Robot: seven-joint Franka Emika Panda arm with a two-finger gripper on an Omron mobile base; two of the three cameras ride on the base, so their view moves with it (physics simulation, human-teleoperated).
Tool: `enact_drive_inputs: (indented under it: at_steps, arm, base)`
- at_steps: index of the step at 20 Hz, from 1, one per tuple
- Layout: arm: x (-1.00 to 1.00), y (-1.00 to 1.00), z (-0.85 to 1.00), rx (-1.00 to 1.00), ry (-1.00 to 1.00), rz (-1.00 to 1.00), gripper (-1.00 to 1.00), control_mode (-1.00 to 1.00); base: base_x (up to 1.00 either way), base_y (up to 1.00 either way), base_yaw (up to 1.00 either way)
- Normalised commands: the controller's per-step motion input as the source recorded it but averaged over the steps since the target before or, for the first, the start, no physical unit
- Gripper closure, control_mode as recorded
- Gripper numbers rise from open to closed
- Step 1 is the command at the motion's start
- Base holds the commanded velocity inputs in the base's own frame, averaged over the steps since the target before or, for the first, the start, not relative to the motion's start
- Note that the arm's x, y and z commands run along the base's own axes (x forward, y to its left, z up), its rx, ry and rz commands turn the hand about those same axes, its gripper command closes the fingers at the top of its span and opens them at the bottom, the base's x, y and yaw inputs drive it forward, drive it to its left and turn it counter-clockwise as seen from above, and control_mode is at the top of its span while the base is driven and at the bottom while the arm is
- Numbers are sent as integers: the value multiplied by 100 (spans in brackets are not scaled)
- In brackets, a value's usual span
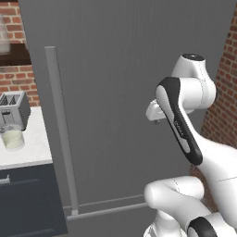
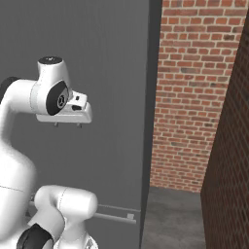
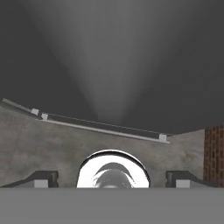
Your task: Grab a lemon wedge from the fridge and one ice cube from the ice bowl, and put them in the glass of lemonade.
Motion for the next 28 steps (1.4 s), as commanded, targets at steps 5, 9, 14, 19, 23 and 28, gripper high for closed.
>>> enact_drive_inputs:
  at_steps: [5,9,14,19,23,28]
  arm:
    - [-25,33,-18,0,15,0,-100,-100]
    - [0,38,-45,-4,15,0,-100,-100]
    - [0,4,-8,-1,0,0,-100,-100]
    - [0,0,0,0,0,0,-100,100]
    - [0,0,0,0,0,0,-100,100]
    - [0,0,0,0,0,0,-100,100]
  base:
    - [0,0,0]
    - [0,0,0]
    - [0,0,0]
    - [-3,31,0]
    - [-19,99,-8]
    - [-27,90,-18]
